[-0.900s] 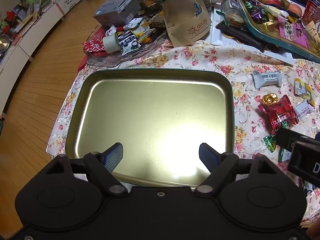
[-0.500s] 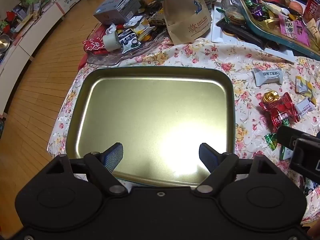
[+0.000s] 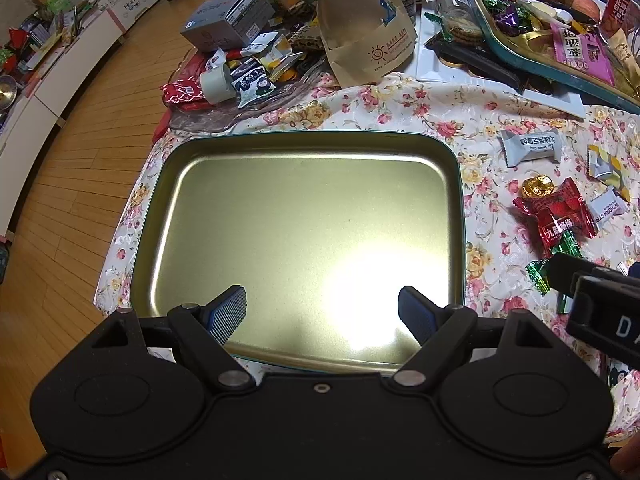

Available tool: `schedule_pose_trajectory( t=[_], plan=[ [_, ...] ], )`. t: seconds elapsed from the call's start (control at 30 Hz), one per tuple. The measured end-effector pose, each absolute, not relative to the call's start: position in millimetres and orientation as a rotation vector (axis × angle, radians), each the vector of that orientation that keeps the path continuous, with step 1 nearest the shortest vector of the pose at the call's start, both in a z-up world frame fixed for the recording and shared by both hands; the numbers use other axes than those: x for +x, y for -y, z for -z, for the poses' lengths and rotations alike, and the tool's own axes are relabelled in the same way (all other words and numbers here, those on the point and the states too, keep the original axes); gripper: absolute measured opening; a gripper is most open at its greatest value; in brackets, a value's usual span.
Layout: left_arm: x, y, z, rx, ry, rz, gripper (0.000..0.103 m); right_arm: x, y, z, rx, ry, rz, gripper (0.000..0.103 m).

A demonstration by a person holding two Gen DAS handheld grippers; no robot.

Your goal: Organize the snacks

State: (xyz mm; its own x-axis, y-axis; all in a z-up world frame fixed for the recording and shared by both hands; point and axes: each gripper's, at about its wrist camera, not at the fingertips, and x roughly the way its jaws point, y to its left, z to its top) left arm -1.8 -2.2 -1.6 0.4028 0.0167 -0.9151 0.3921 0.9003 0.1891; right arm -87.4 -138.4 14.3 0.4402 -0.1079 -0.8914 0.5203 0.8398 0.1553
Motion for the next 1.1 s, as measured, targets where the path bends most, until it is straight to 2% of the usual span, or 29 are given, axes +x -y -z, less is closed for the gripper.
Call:
schedule_pose_trajectory(
  t=[1.1],
  plan=[
    [-4.3, 3.8, 1.9, 0.41, -1.142, 0.247, 0.084, -86.9, 139.1, -10.4, 0.432, -1.079, 0.408, 0.082]
  ],
)
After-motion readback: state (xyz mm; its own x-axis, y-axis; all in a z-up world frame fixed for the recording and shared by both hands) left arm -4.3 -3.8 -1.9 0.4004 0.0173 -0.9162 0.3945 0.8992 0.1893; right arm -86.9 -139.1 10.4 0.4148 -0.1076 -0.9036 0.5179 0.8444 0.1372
